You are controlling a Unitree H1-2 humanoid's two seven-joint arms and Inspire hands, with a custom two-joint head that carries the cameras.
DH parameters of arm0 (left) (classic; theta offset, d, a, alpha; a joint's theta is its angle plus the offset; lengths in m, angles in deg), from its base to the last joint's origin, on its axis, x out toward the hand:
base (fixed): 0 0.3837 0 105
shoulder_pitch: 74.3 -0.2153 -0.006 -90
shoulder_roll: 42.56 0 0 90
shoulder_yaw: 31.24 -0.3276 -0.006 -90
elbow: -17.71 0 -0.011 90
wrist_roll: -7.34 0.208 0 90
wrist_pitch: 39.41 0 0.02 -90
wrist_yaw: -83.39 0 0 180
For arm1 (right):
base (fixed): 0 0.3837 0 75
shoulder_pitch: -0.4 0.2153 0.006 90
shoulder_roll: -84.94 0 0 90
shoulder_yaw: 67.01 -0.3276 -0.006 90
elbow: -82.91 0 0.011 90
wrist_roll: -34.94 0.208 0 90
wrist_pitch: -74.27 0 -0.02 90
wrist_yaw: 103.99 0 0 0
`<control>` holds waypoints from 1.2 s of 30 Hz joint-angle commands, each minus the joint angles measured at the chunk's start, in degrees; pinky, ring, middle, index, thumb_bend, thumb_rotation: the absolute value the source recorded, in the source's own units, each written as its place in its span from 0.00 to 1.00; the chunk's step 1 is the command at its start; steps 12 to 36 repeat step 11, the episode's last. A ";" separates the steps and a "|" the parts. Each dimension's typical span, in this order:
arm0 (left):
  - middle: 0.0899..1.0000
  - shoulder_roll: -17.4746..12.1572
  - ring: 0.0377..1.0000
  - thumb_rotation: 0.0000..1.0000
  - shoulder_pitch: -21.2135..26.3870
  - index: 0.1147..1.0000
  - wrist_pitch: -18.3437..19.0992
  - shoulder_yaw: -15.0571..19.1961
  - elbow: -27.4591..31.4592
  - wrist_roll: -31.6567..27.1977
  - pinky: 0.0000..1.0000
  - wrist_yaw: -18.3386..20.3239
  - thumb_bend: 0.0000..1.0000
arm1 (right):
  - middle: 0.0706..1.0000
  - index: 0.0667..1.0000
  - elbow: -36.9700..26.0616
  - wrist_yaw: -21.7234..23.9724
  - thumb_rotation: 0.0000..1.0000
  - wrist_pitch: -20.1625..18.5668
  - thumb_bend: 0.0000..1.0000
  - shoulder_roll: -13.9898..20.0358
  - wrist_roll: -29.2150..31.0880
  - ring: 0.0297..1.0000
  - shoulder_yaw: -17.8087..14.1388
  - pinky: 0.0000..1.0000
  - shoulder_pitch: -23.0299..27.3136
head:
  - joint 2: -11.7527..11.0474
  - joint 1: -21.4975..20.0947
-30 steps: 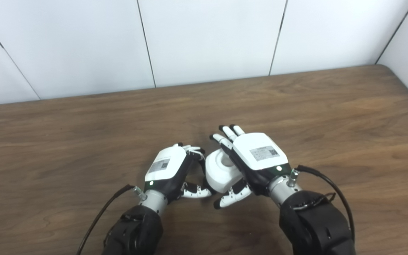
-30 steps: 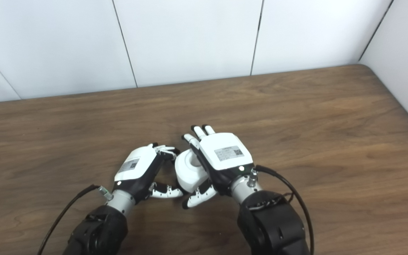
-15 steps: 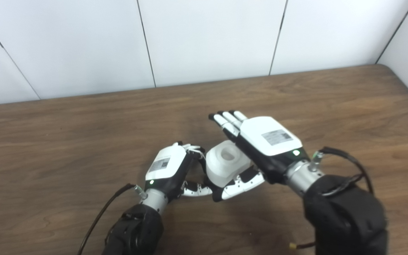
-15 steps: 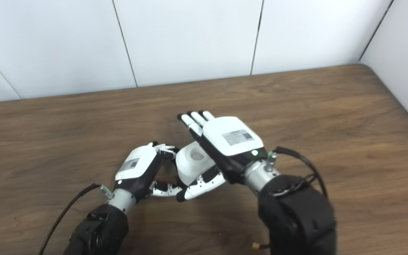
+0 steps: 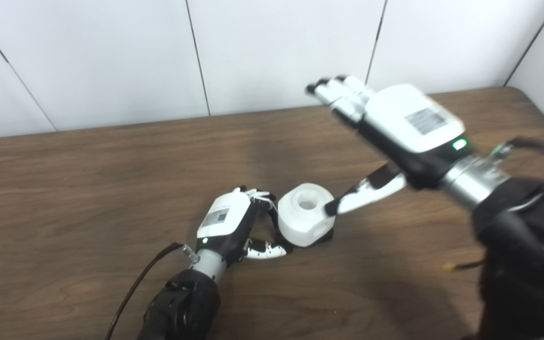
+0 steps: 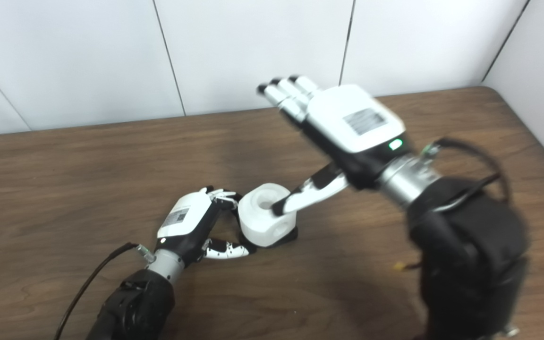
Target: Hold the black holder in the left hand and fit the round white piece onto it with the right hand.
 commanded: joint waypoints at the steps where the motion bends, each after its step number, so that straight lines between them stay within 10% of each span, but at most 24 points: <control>1: 0.81 -0.64 0.89 0.05 1.58 0.41 -1.41 0.40 -0.26 0.22 0.97 -1.42 0.52 | 1.00 1.00 -1.36 3.18 0.59 -4.63 1.00 1.97 3.88 1.00 -2.99 0.98 2.55 | -0.05 -0.20; 7: 0.81 -1.49 0.89 0.05 1.39 0.41 -1.83 1.22 -0.31 -0.59 0.97 -1.45 0.52 | 1.00 1.00 -1.36 -0.51 0.50 -6.09 1.00 5.75 10.53 1.00 -7.96 0.76 2.51 | -0.31 -1.32; 36: 0.81 -2.13 0.89 0.05 1.46 0.41 -2.53 1.65 -0.67 -1.16 0.98 -1.66 0.52 | 1.00 1.00 -1.36 -2.05 0.50 -5.33 1.00 6.80 11.97 1.00 -9.84 0.78 1.62 | -0.35 -1.92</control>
